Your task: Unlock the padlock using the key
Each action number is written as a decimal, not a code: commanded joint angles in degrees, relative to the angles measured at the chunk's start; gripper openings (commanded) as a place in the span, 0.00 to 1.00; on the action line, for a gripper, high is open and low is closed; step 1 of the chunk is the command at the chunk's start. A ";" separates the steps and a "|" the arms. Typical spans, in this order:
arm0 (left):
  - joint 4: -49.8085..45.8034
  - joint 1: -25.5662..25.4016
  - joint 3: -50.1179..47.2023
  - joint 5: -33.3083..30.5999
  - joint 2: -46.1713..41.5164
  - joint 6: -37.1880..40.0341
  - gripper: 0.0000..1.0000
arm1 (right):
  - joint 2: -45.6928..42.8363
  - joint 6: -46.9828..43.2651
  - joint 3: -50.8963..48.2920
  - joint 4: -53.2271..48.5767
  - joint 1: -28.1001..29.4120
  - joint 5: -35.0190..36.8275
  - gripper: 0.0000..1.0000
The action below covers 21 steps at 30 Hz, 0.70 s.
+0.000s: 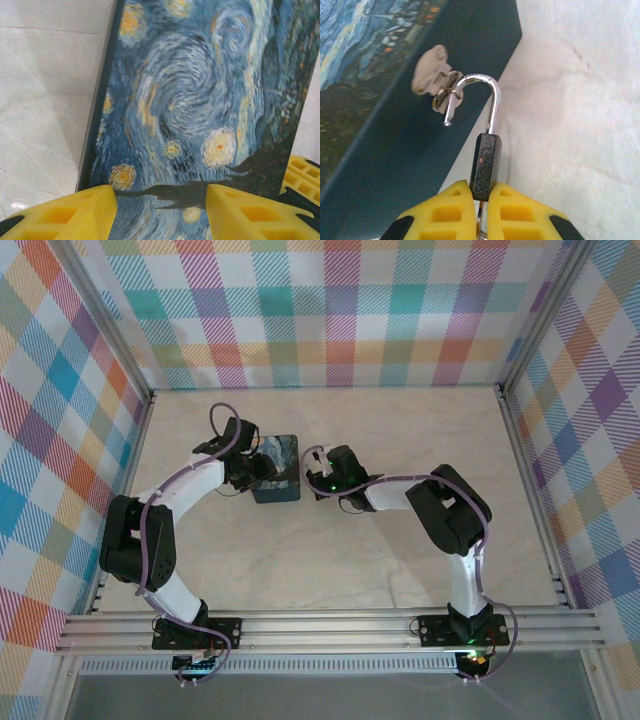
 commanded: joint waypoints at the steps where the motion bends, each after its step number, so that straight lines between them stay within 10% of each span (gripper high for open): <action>1: -7.45 -0.72 -3.23 2.31 3.88 0.04 0.53 | 1.21 -10.56 2.83 -2.43 1.99 6.52 0.04; 21: -6.65 -0.72 -4.94 6.46 6.52 -0.22 0.53 | 2.85 7.64 6.62 6.86 5.31 12.81 0.03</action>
